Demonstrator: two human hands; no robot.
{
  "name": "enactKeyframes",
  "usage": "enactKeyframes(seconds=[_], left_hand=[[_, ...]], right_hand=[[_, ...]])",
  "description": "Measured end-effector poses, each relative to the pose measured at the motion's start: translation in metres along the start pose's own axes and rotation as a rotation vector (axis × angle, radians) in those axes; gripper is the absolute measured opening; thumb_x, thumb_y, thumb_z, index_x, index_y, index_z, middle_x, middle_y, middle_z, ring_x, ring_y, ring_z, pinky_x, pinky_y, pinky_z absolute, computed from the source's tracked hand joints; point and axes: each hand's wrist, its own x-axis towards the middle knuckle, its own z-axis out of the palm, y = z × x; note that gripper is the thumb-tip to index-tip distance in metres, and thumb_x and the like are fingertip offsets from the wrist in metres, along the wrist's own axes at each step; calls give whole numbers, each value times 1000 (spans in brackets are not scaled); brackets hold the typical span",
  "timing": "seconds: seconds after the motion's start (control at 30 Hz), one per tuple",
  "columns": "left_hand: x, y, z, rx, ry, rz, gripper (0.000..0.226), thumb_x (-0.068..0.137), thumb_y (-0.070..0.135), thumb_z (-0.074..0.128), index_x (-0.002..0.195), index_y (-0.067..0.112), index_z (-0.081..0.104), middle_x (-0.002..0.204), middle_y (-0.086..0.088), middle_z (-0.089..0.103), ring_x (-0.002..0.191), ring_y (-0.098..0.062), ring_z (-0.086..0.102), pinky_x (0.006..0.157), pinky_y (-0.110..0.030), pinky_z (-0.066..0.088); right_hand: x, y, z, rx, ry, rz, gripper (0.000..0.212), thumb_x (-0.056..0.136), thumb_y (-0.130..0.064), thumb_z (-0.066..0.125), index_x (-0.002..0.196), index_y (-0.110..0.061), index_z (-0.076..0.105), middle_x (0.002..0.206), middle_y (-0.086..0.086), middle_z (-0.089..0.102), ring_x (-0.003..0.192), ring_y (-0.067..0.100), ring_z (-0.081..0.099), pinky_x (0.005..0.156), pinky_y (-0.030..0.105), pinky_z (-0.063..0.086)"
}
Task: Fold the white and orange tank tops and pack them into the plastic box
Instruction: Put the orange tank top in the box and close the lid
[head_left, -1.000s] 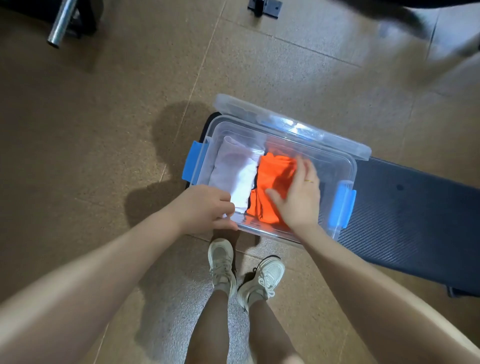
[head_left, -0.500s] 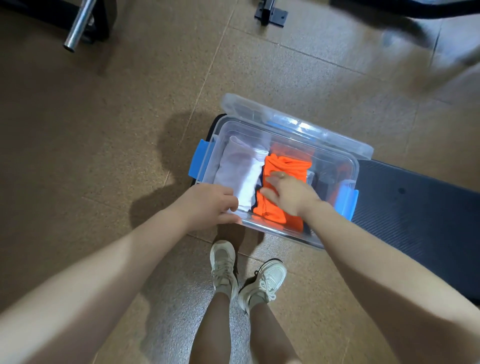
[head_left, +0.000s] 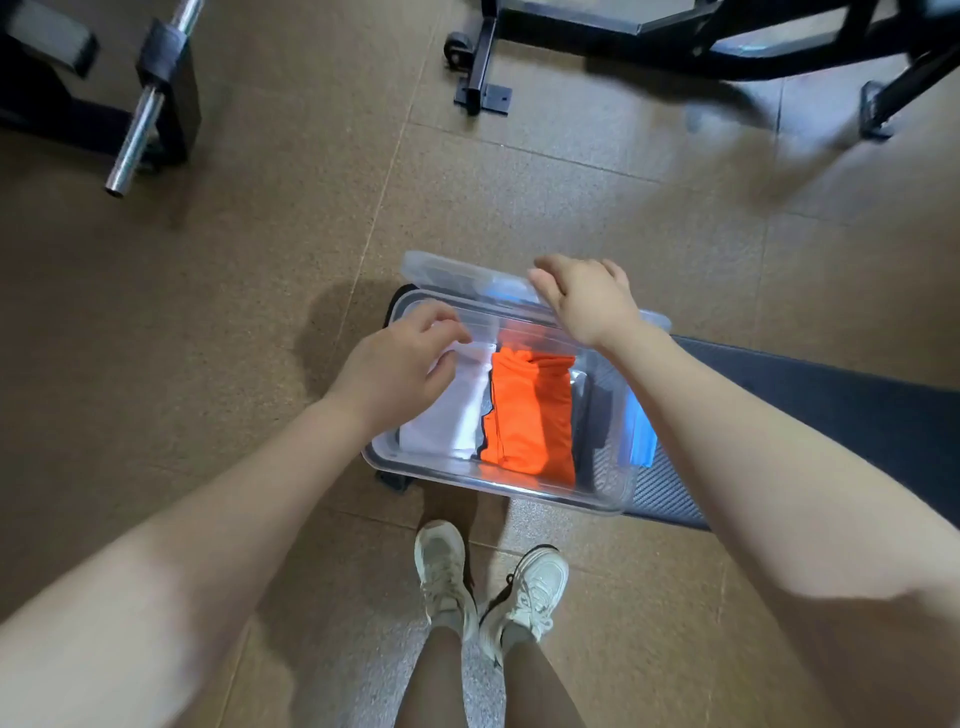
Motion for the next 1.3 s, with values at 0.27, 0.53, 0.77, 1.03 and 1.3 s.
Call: enactKeyframes(seconds=[0.27,0.53,0.77,1.03,1.3], left_hand=[[26,21,9,-12,150,-11,32,81,19,48,105,6,63,113,-18,58,97,-32,59,81,-37,48],[33,31,-9,189,-122,156,31,79,39,48,101,18,54,96,-10,68,81,-29,67,71,-40,52],[-6,44,6,285,-472,105,60,86,42,58,137,14,41,153,-12,26,138,-30,29,111,-40,23],[-53,41,42,500,-503,100,41,64,26,81,94,6,61,143,-17,43,130,-37,44,104,-49,37],[-75,38,69,562,-413,16,53,94,19,42,143,16,24,159,-5,3,146,-26,4,117,-38,5]], right_hand=[[-1,6,-3,-46,-203,-113,36,93,-33,51,115,-6,58,120,20,55,116,36,49,95,43,42],[-69,-14,-6,-80,176,-237,21,79,-19,68,90,-3,61,90,19,61,85,39,60,65,40,46],[-131,-36,20,-107,151,-232,30,55,-21,82,76,-9,65,71,6,61,59,27,61,49,26,46],[-159,-37,78,1,149,-239,33,51,-16,85,68,-8,58,64,8,59,54,31,56,46,28,44],[-183,-5,96,122,405,161,38,87,-31,49,119,-12,57,129,15,52,121,36,46,102,42,28]])
